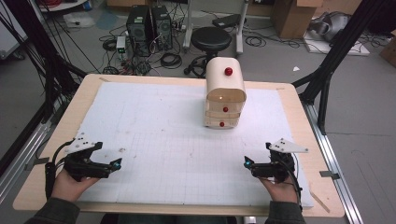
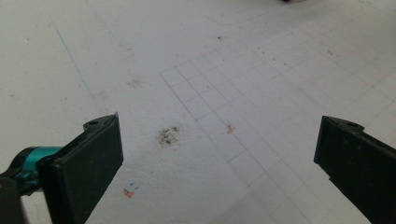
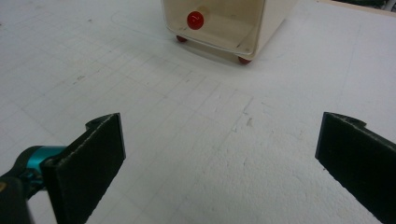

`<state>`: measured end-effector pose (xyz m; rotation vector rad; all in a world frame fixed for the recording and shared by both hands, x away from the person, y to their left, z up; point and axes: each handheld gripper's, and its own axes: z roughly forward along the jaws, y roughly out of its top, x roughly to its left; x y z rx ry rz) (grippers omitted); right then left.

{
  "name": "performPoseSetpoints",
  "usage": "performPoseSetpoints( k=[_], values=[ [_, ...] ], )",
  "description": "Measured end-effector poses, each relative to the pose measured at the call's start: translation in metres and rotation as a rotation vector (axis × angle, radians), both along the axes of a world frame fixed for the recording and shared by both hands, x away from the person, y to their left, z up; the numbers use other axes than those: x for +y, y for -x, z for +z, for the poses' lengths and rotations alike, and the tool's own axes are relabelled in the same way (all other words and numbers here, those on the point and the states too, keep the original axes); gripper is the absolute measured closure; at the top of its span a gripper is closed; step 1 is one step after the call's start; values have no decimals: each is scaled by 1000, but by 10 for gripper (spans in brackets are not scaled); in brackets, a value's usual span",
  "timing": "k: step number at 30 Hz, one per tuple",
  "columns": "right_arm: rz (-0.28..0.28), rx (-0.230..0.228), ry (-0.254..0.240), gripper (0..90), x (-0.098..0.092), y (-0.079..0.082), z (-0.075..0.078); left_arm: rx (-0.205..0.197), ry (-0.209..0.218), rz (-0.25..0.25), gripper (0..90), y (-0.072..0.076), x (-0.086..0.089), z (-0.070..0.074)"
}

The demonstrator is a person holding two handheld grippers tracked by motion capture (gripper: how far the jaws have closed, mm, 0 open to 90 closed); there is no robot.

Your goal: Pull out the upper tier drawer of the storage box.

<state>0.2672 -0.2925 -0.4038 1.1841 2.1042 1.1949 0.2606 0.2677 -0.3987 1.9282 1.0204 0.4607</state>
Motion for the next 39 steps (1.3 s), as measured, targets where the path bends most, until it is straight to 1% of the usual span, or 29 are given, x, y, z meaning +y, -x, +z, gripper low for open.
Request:
performPoseSetpoints(
  k=[4,6,8,10,12,13,15,17,19,20,24,27,28,29,34,39],
  values=[
    [12,-23,3,4,3,0,1,2,2,-2,18,0,0,0],
    [16,-20,2,4,5,0,1,3,3,-2,18,0,0,0],
    [17,-34,15,4,6,0,1,2,5,-2,19,1,0,0],
    [23,-39,7,4,8,1,1,1,4,-4,18,0,0,0],
    [31,-43,11,4,10,0,2,1,4,-6,18,0,0,0],
    [34,-36,4,4,11,0,2,1,4,-6,18,0,0,0],
    [36,-38,7,4,13,-1,2,4,5,-7,18,0,-1,-1],
    [34,-29,-8,4,15,-2,3,6,4,-7,18,0,-2,-1],
    [33,-23,-8,4,16,-3,4,4,3,-7,19,0,-2,0],
    [42,-15,-13,4,19,-4,5,2,4,-8,18,0,-2,0],
    [49,-14,-15,4,23,-4,8,4,3,-7,18,0,-1,-1],
    [43,7,-27,4,25,-5,9,4,7,-7,18,0,-1,0],
    [43,7,-27,4,25,-5,9,3,6,-9,18,0,-1,0],
    [37,9,-8,4,27,-6,10,3,7,-9,18,0,-1,0],
    [26,5,4,4,33,-6,13,3,7,-10,18,0,-1,0],
    [15,-14,11,4,43,-8,16,2,13,-3,18,0,0,0]
  ],
)
